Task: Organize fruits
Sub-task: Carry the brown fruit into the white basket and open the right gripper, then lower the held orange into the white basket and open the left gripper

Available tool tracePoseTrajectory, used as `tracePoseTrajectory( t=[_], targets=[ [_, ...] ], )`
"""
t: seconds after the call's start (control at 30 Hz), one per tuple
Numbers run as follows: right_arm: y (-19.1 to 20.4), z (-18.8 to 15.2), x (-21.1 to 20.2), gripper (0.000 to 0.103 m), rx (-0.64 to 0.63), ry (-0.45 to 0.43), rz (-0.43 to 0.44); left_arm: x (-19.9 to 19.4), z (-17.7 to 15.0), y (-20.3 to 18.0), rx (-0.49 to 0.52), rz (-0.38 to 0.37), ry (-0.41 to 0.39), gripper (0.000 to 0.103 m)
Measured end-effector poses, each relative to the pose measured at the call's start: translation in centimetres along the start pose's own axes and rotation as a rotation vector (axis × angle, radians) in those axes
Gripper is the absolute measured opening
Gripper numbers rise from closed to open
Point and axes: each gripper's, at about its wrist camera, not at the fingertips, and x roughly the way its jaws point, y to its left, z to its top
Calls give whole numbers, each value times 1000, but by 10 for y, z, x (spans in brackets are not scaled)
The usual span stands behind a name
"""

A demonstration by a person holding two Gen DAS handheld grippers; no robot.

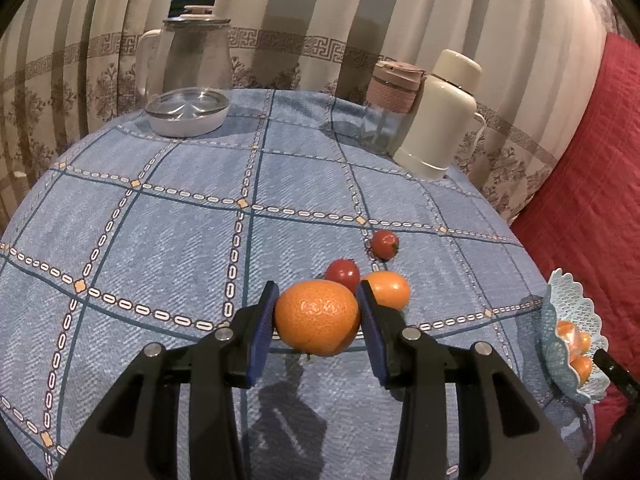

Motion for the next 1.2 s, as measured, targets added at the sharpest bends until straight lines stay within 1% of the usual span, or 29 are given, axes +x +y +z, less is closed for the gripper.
tracePoseTrajectory(
  t=[0.27,0.57,0.7,0.83,1.07,1.2],
  targets=[
    [-11,2,-2,33,12,-16,1,-7,2,-20,27,-31,-1,41],
    [-27,5,-2,33,29,-28,-5,-14,6,-57,85,-79,-13,41],
    [-33,9,-9,33,35,-59,10,-15,7,-80,125,-108,-17,41],
    [-33,9,-14,33,14,-87,-11,-15,5,-104,164,-144,-14,41],
    [-38,12,-17,33,32,-100,-14,-14,-3,-150,246,-221,0,41],
    [-38,13,-17,33,35,-97,-11,-13,-6,-172,289,-252,6,41]
  ],
)
